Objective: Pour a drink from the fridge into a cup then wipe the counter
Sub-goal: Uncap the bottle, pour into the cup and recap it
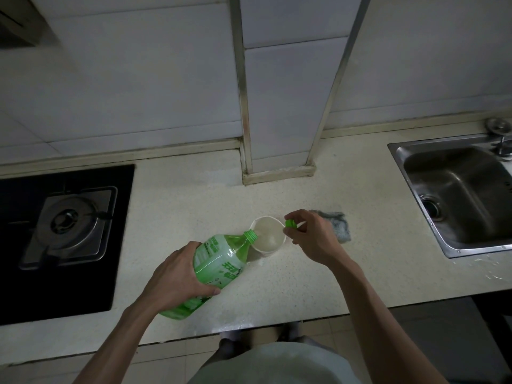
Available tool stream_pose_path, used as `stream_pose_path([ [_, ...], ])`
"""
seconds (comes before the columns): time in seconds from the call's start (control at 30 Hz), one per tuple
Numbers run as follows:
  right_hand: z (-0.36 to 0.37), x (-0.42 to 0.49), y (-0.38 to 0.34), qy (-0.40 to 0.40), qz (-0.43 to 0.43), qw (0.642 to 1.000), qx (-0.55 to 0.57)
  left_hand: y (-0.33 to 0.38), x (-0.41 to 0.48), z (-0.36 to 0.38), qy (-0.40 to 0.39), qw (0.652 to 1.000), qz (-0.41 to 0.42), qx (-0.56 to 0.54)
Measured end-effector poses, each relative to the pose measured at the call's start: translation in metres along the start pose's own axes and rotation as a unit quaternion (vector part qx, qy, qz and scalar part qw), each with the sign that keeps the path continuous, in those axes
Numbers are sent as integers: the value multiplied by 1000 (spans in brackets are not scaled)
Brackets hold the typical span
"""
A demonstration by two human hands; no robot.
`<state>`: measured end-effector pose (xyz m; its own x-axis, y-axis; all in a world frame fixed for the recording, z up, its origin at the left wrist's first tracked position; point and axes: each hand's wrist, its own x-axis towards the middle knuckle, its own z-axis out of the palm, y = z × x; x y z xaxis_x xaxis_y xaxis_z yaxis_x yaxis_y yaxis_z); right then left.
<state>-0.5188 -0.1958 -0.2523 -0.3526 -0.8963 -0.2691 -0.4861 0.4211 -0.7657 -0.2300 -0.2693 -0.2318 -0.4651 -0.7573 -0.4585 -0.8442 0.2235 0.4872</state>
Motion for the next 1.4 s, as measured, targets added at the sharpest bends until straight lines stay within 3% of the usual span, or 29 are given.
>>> stream_pose_path([
  [1.4, 3, -5, 1, -2, 3, 1000, 8, 0, 0, 2, 3, 1000, -3, 4],
])
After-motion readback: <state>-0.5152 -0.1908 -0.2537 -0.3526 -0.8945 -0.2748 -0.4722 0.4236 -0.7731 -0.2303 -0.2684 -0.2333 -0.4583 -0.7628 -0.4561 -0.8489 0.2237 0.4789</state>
